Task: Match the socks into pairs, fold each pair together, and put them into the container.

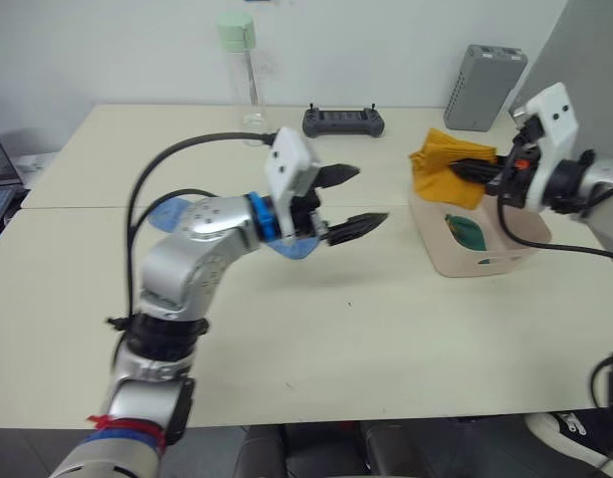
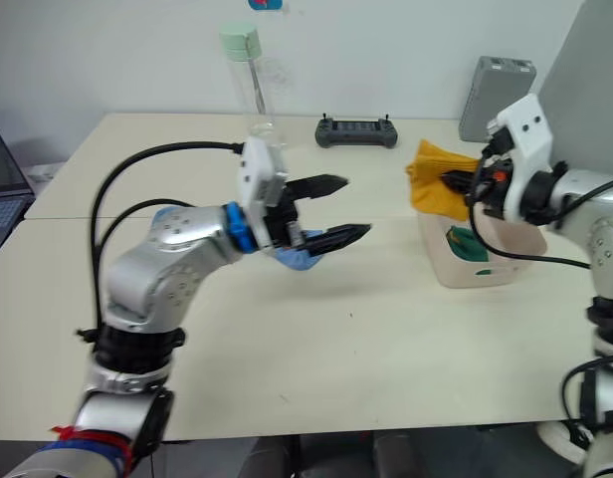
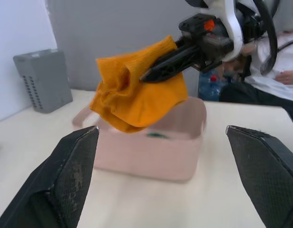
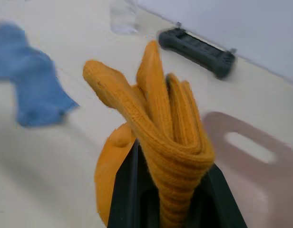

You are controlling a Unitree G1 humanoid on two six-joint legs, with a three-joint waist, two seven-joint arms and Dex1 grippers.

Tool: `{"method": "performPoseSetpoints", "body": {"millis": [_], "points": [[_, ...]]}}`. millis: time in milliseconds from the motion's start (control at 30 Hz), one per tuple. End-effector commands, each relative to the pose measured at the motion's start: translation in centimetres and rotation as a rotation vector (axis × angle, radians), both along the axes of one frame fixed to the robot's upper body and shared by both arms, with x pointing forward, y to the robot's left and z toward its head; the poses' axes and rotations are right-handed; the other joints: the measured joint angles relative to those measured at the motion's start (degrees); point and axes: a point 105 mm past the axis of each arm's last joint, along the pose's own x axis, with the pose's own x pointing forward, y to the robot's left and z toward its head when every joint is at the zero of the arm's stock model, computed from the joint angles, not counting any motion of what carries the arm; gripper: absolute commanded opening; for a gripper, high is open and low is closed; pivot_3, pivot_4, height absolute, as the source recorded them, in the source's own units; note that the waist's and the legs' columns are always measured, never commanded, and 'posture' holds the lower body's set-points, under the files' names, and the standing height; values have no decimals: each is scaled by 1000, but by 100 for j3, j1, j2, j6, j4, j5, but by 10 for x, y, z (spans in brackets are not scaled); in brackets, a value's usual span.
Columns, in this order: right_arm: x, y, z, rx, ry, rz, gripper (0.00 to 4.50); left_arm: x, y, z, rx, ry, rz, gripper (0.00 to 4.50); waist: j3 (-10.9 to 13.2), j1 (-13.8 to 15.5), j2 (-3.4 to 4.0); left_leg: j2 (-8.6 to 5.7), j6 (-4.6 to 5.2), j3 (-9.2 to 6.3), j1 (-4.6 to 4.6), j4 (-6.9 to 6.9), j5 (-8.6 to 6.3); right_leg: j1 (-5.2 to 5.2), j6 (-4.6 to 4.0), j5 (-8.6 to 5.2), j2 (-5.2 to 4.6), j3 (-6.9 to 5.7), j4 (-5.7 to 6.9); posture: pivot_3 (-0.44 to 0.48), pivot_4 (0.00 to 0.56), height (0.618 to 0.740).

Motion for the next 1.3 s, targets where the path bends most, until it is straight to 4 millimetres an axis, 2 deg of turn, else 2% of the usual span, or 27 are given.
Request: {"method": "performPoseSetpoints", "body": {"millis": [33, 133, 267, 433, 567, 667, 767, 933, 967, 1067, 1200, 1300], "points": [[5, -20, 7, -283, -108, 11, 0, -3, -13, 7, -2, -75, -9, 4459, 0, -22, 0, 0, 0, 2, 1, -1, 0, 0, 1, 0, 0, 2, -1, 0, 150, 740], [15, -29, -4, -393, -127, 21, 0, -4, -21, 8, -7, -80, -29, 4459, 0, -86, 1, 1, 0, 8, 7, -1, 0, 0, 2, 0, 0, 8, 2, 0, 150, 740], [28, -31, -23, -521, -136, 58, 0, -8, -35, 8, 5, -106, -51, 4459, 2, -102, 4, 0, 0, 13, 12, 3, 2, 1, 10, 5, 0, 17, 11, 0, 150, 740], [41, -37, -42, -664, -128, 84, 0, -10, -34, 6, 7, -107, -49, 4459, 10, -89, 18, -4, -1, 21, 12, 7, 2, 2, 13, 8, -2, 27, 11, 0, 150, 740], [55, -36, -45, -749, -172, 89, 0, -11, -30, -2, 50, -114, -49, 4459, 10, -99, 19, -3, -1, 23, 16, 3, 2, 2, -10, 21, -2, 28, 11, 0, 150, 740], [56, -26, -64, -721, -114, 149, 0, -6, -24, -4, 72, -122, -25, 4459, 10, -90, 19, -3, -1, 22, 18, 3, 2, 3, -13, 23, -2, 28, 13, 0, 150, 740], [53, -26, -72, -776, -90, 187, 0, -5, -22, -3, 75, -126, -20, 4459, 10, -81, 20, -6, -2, 22, 17, 5, 2, 7, -14, 24, -5, 28, 13, 0, 150, 740], [46, -23, -84, -763, -8, 247, 0, 3, -13, -2, 88, -135, 15, 4459, 10, -54, 20, -7, -2, 18, 18, 6, 2, 11, -14, 24, -6, 22, 13, 0, 150, 740], [44, -23, -85, -769, 4, 258, 560, 4, -12, -2, 89, -136, 19, 4500, 10, -57, 20, -7, -2, 18, 18, 7, 2, 11, -14, 24, -6, 23, 13, 0, 150, 740], [43, -22, -80, -748, 16, 268, 1313, 6, -10, -1, 92, -143, 25, 4500, 10, -66, 20, -6, -2, 18, 20, 8, 3, 11, -14, 24, -5, 23, 17, 0, 150, 740], [31, -19, -68, -731, 71, 324, 2717, 7, -9, 0, 94, -147, 25, 4500, 10, -67, 21, -6, -2, 18, 20, 8, 3, 11, -14, 24, -5, 23, 18, 0, 150, 740], [20, -8, -55, -600, 133, 367, 3840, 6, -10, -2, 104, -146, 7, 4500, 10, -77, 21, -5, -2, 17, 23, 8, 3, 12, -14, 24, -5, 23, 19, 0, 150, 740]]}}
